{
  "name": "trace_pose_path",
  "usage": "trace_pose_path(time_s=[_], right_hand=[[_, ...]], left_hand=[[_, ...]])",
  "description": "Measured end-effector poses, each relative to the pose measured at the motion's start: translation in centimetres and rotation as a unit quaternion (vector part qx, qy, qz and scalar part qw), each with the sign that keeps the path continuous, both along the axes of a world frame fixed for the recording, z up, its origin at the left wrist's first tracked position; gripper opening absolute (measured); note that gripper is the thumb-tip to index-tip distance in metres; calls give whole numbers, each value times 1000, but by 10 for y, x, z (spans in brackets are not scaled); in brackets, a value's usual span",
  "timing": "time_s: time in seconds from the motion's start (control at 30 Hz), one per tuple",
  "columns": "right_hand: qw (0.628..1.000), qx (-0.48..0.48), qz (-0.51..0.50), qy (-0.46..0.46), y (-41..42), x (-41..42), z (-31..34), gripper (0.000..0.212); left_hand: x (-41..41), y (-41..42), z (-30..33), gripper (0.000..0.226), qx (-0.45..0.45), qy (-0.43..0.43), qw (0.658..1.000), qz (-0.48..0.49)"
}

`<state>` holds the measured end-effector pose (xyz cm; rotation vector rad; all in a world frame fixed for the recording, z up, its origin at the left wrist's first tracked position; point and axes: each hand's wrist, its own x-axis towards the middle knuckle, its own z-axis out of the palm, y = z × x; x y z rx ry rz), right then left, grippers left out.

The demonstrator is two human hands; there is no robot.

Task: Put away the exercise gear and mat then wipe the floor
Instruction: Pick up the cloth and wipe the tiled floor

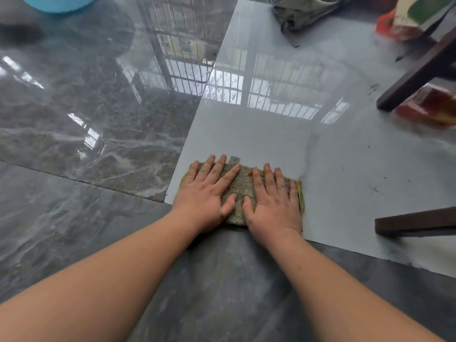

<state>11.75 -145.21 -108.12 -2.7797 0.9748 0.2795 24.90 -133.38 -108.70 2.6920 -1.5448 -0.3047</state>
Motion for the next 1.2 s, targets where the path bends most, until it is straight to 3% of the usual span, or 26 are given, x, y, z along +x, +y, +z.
trace_pose_path(time_s=[0.37,0.67,1.2], right_hand=[[999,-13,18,-27,-95,88,-8,70],[999,-10,25,-19,-115,108,-5,70],[997,43,28,66,-16,32,16,69]], left_hand=[[74,-84,-5,69,3,-16,999,29],[95,-105,-3,69,14,-11,999,35],[15,-19,6,68,50,20,998,25]])
